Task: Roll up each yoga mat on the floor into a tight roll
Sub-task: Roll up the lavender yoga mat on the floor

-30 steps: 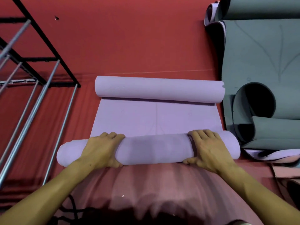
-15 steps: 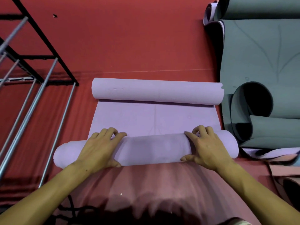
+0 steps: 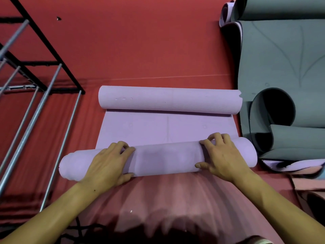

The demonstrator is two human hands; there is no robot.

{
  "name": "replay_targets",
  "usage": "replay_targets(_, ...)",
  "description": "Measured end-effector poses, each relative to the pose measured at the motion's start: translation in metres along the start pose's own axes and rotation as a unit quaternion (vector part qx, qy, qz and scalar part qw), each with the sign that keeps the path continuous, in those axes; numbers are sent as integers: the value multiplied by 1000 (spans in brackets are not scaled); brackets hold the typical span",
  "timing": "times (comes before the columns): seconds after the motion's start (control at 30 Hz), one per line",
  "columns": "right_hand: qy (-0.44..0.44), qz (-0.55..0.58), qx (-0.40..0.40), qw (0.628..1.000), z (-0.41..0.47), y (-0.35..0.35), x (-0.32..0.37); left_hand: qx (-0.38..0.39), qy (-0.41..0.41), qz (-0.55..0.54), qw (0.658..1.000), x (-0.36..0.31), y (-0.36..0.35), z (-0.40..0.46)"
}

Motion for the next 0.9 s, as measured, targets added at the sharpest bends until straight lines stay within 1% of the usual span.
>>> replay_targets(0.13, -1, 0, -16, 1000, -1, -3, 3, -16, 17, 13, 1000, -7, 0, 4)
replay_targets(0.27, 6, -10, -24, 1000, 2, -13, 3, -34, 25, -33, 999, 1, -7, 4)
replay_targets(0.33, -9, -16, -29, 999, 4, -15, 2, -32, 21, -11, 999, 4, -10, 4)
replay_targets(0.43, -12, -36, -17, 999, 9, -15, 2, -12, 30, 28, 999, 6, -13, 12)
replay_targets(0.57, 0, -70, -18, 997, 23, -18, 0, 60, 48, 74, 994, 5, -23, 25)
replay_targets(0.63, 3, -72, -23, 997, 30, -19, -3, 60, 50, 75, 994, 7, -25, 32)
replay_targets(0.77, 19, -75, -32, 996, 33, -15, -7, 21, 36, 54, 998, 17, -20, 40)
replay_targets(0.9, 30, -74, 2, 997, 28, -10, -6, 62, 27, 22, 997, 21, -12, 38)
Point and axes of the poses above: each hand's wrist, its own z-axis towards the middle knuckle, its own y-axis out of the back of the hand, x = y × z, the point moved 1 cm from there along z, towards the middle knuckle, and after that the axes turned 4 degrees about z, right-handed, at the moved point
